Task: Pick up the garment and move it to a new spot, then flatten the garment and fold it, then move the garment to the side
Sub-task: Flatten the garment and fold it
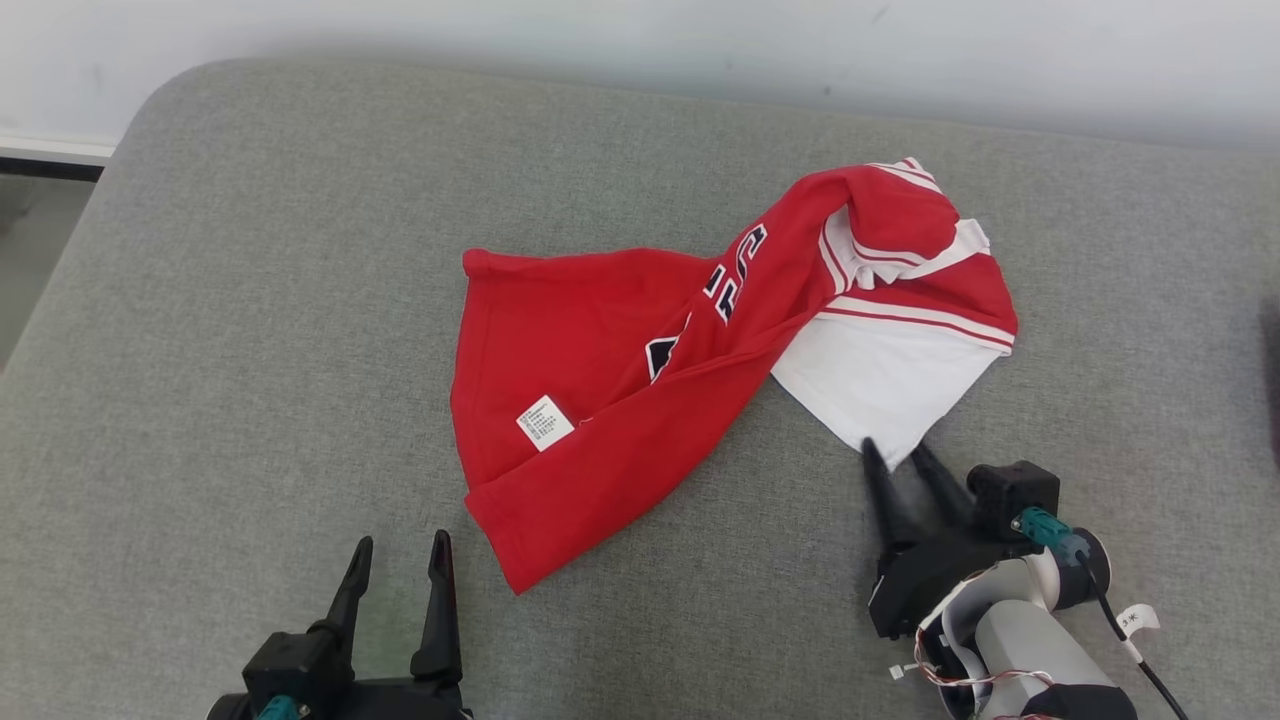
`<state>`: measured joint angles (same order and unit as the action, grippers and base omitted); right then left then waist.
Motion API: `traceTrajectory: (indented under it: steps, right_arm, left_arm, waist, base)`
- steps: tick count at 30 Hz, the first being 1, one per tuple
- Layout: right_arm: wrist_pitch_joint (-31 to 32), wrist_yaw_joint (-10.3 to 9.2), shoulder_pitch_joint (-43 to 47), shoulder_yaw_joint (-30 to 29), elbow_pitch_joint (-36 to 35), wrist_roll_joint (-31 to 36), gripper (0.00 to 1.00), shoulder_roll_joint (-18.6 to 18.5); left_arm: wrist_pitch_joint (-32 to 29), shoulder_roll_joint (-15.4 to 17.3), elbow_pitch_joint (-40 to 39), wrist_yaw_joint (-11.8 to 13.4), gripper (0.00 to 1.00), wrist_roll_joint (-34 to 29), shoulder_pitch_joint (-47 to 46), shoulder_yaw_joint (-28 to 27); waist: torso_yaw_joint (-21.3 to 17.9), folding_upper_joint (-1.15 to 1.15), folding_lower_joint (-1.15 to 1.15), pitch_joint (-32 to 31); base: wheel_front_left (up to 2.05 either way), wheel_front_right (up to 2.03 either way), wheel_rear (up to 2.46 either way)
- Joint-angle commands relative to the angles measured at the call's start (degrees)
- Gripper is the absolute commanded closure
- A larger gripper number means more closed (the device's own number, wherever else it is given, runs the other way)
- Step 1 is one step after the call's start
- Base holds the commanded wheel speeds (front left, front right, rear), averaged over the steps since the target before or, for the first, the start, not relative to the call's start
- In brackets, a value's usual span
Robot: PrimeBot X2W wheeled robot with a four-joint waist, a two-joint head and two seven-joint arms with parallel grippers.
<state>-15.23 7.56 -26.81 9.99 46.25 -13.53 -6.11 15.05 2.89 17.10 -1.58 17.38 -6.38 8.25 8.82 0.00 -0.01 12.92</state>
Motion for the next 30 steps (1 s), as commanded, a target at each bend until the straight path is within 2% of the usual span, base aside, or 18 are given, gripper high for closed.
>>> traceTrajectory:
  steps: [1, 5, 12, 23, 24, 25, 30]
  right_arm:
    - [0.2, -0.13, 0.7, 0.5, 0.9, 0.1, 1.0, 0.7]
    - [0.1, -0.13, 2.3, -1.2, -0.8, -1.0, 1.0, -0.5]
    - [0.1, -0.13, 10.5, -4.1, -5.4, -4.0, 1.0, -2.9]
    - [0.1, -0.13, 20.8, -2.1, -8.0, -8.3, 1.0, -6.9]
    - [0.1, -0.13, 20.9, -2.6, -7.8, -8.0, 0.58, -7.1]
    - [0.1, -0.13, 20.7, -3.3, -8.1, -7.7, 0.0, -7.2]
    - [0.1, -0.13, 20.2, -5.9, -11.1, -5.1, 0.0, -6.2]
  left_arm:
    - [0.2, 0.0, 0.0, -0.1, 0.0, -0.2, -0.2, -0.3]
    - [0.2, 0.0, 0.1, -0.1, 0.0, -0.6, 0.9, -0.9]
    - [0.2, 0.0, 1.0, -0.4, 0.0, -1.5, 3.5, -2.2]
    - [0.2, 0.0, 3.2, -0.7, 0.0, -2.1, 7.2, -3.1]
    - [0.2, 0.0, 3.5, -0.7, 0.0, -2.0, 7.2, -3.3]
    - [0.2, 0.0, 3.8, -0.7, 0.0, -2.0, 7.2, -3.5]
    - [0.2, 0.0, 6.2, -1.7, 0.0, -2.1, 5.1, -4.4]
  waist:
    - [0.0, 0.0, 0.01, -0.1]
    - [-1.2, 0.0, 0.01, -1.8]
    - [-4.9, 0.0, 0.01, -7.1]
    - [-9.3, 0.0, 0.01, -11.6]
    - [-9.5, 0.0, 0.01, -11.6]
    - [-9.8, 0.0, 0.01, -11.6]
    - [-10.8, 0.0, 0.01, -10.0]
  base:
    - [0.0, 0.0, 0.0]
    - [0.0, 0.0, 0.0]
    - [0.0, 0.0, 0.0]
    - [0.0, 0.0, 0.0]
    - [0.0, 0.0, 0.0]
    - [0.0, 0.0, 0.0]
    - [0.0, 0.0, 0.0]
